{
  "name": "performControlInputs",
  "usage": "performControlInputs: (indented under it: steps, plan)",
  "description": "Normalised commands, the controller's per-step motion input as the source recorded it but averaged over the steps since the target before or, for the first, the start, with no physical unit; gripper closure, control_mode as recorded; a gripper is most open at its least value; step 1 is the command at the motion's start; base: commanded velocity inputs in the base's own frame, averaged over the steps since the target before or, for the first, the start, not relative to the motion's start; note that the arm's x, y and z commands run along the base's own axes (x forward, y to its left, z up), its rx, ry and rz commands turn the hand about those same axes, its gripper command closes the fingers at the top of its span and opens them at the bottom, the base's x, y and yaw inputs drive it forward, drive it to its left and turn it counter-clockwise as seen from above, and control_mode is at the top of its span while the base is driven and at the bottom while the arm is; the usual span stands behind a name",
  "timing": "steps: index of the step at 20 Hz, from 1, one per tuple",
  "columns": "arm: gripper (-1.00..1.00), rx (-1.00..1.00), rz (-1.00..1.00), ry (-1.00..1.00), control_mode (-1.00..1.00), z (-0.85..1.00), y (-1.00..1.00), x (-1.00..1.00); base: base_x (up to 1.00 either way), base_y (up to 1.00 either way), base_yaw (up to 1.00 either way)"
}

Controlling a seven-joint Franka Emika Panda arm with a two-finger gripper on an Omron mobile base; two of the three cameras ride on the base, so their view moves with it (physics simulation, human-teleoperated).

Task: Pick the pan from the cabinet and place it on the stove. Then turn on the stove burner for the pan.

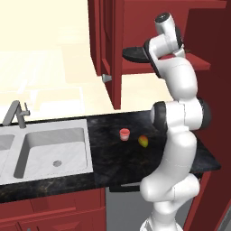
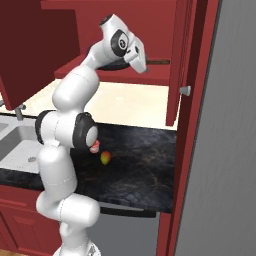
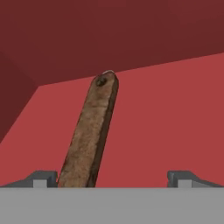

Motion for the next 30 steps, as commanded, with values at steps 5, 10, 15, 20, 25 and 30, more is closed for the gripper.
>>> performControlInputs:
  steps: [5,10,15,20,25,30]
  plan:
    - [-1.00,0.00,0.00,0.03,-1.00,-0.02,-0.02,0.25,0.00,0.00,0.00]
    - [-1.00,0.01,0.00,0.05,-1.00,-0.02,-0.02,0.23,0.00,0.00,0.00]
    - [-1.00,0.01,0.00,0.08,-1.00,-0.06,-0.01,0.19,0.00,0.00,0.00]
    - [-1.00,0.02,0.00,0.10,-1.00,-0.11,-0.01,0.14,0.00,0.00,0.00]
    - [-1.00,0.03,0.00,0.09,-1.00,-0.17,-0.02,0.12,0.00,0.00,0.00]
    - [-1.00,0.04,0.00,0.09,-1.00,-0.22,-0.04,0.10,0.00,0.00,0.00]
